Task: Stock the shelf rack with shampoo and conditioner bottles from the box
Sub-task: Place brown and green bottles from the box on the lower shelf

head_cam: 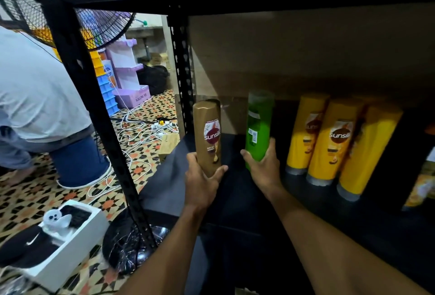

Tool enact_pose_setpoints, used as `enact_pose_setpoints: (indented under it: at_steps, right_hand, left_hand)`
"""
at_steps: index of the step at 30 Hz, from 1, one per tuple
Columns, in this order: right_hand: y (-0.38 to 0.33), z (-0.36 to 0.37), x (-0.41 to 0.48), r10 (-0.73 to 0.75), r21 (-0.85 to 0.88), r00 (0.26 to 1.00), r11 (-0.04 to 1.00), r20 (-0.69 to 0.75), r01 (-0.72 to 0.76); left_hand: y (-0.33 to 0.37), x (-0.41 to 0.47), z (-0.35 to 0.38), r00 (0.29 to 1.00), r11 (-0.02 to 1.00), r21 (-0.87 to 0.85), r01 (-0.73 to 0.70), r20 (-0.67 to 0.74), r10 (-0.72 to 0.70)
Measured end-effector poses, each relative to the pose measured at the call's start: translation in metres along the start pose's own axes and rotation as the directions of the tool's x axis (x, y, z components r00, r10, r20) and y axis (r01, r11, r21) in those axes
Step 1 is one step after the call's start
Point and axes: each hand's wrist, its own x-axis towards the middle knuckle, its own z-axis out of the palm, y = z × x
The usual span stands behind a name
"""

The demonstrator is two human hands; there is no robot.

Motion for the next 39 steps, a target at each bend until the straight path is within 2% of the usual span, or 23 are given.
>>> enact_pose_setpoints:
  at_steps: [5,9,13,18,24,31,39]
  right_hand:
    - [0.001,-0.006,-0.011,-0.001,-0.202,0.997,0.979,0.083,0.018]
    - [0.004,-0.013,-0.035,-0.010,-0.366,0.998,0.930,0.062,0.032]
    - [0.006,-0.020,-0.053,-0.070,-0.488,0.995,0.868,0.067,0.094]
    - [0.004,-0.017,-0.052,-0.095,-0.527,0.993,0.842,0.063,0.114]
    - [0.009,-0.012,-0.046,-0.108,-0.557,0.993,0.822,0.045,0.115]
    - [0.005,-0.013,-0.048,-0.060,-0.571,0.997,0.817,0.056,0.081]
    - [0.004,-0.016,-0.053,-0.061,-0.556,0.997,0.828,0.038,0.071]
  left_hand:
    - [0.005,-0.002,-0.003,1.000,1.000,0.031,0.006,-0.012,-0.006]
    - [0.005,-0.002,-0.005,0.995,0.996,0.085,-0.020,-0.096,0.028]
    - [0.004,0.006,-0.007,0.998,0.996,0.091,0.002,-0.062,0.004]
    - [-0.001,0.034,-0.005,0.997,0.989,0.135,0.068,-0.042,-0.062]
    - [-0.007,0.063,0.008,0.989,0.981,0.152,0.125,-0.103,-0.110]
    - [-0.013,0.064,0.010,0.989,0.981,0.161,0.112,-0.114,-0.094]
    - [-0.016,0.062,0.009,0.982,0.966,0.193,0.172,-0.106,-0.153]
